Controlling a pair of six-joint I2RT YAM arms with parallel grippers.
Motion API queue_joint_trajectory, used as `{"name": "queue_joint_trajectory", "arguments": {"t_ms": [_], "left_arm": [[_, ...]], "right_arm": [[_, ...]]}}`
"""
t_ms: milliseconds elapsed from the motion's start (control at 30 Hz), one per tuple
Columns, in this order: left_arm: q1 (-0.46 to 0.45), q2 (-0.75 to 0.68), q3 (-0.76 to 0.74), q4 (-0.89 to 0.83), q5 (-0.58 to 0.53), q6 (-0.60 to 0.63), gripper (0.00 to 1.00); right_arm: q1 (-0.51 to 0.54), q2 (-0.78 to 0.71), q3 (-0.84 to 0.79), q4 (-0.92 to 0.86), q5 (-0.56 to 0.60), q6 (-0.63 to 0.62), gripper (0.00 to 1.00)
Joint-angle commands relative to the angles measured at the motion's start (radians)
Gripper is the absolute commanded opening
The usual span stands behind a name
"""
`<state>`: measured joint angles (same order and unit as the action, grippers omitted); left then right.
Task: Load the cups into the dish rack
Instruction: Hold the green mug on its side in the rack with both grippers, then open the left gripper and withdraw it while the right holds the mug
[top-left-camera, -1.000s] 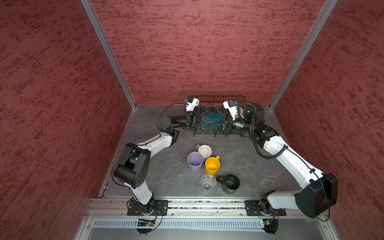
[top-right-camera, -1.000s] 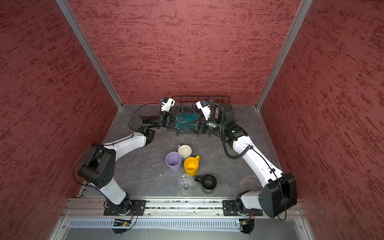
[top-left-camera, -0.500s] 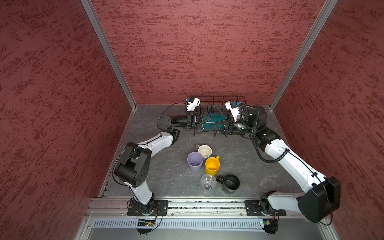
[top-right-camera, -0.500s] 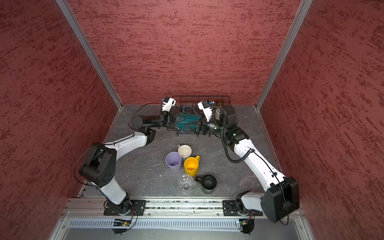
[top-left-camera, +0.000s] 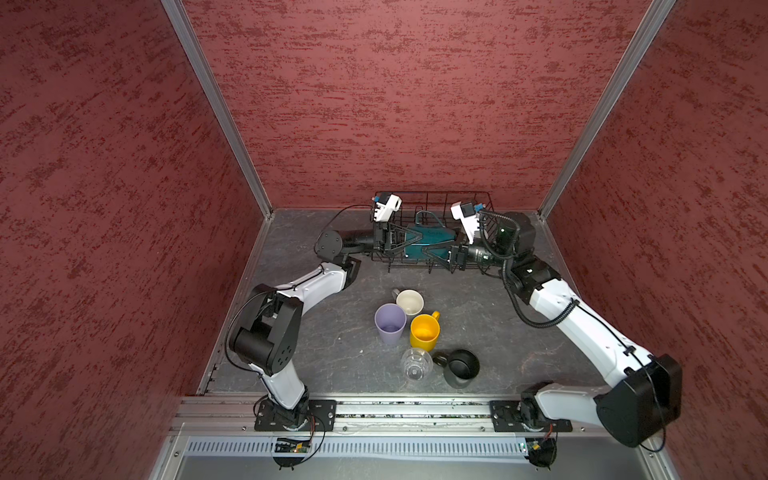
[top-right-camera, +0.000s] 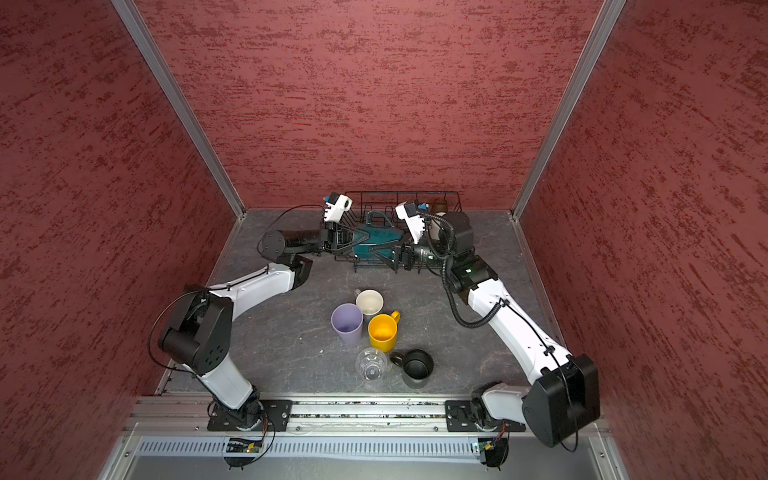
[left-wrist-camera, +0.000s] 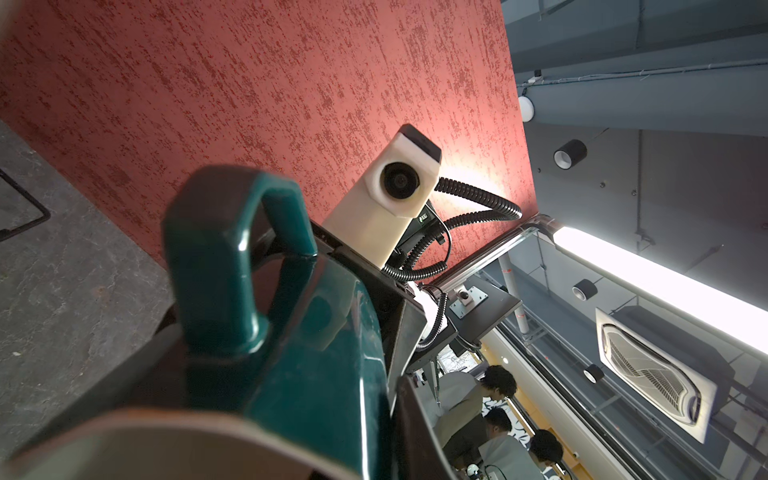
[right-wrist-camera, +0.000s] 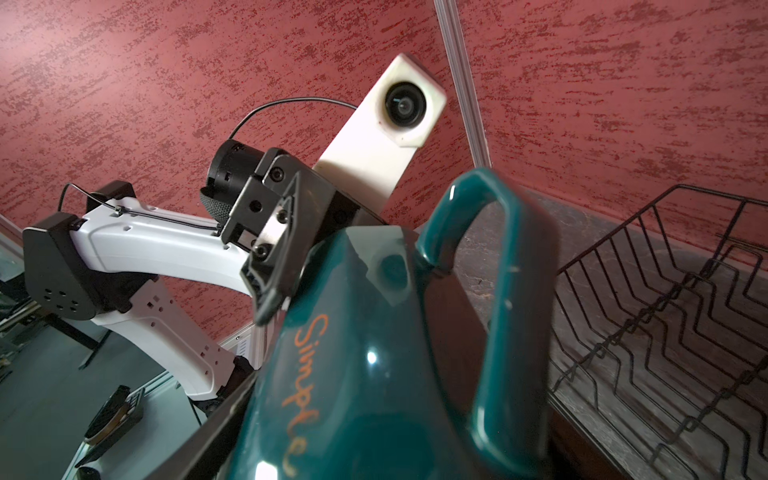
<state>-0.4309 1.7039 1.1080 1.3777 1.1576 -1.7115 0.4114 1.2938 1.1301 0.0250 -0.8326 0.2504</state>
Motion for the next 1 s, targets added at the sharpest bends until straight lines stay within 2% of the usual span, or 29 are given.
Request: {"name": "queue_joint_trajectory", "arguments": {"t_ms": [0,67,133,300,500,700,800,900,967], "left_arm": [[-0.014,0.008,0.027,0.035,-0.016,0.005,0.36],[-0.011,0.007,0.024,0.035,-0.022,0.015,0.54],[-0.008,0.002,0.022,0.035,-0.026,0.029,0.64],[0.007,-0.027,0.001,-0.02,-0.035,0.091,0.79],[0.038,-0.109,-0.049,-0.195,-0.048,0.257,0.98],[0.088,-0.226,-0.082,-0.519,-0.072,0.506,1.0],[0.122,-0.32,-0.073,-0.812,-0.119,0.704,1.0],[0.151,-0.435,-0.043,-1.179,-0.277,0.962,1.0],[0.164,-0.518,-0.039,-1.32,-0.424,1.095,1.0]], "right_arm": [[0.01,-0.047,0.014,0.062,0.039,-0.005,0.19],[0.01,-0.051,0.021,0.057,0.043,-0.003,0.16],[0.01,-0.054,0.025,0.052,0.046,0.0,0.13],[0.008,-0.063,0.043,0.017,0.07,-0.003,0.07],[0.007,-0.103,0.068,-0.048,0.125,-0.012,0.03],[-0.016,-0.132,0.149,-0.232,0.245,-0.037,0.0],[-0.028,-0.133,0.22,-0.378,0.327,-0.061,0.0],[-0.04,-0.107,0.313,-0.555,0.463,-0.075,0.0],[-0.046,-0.078,0.383,-0.669,0.552,-0.088,0.0]]}}
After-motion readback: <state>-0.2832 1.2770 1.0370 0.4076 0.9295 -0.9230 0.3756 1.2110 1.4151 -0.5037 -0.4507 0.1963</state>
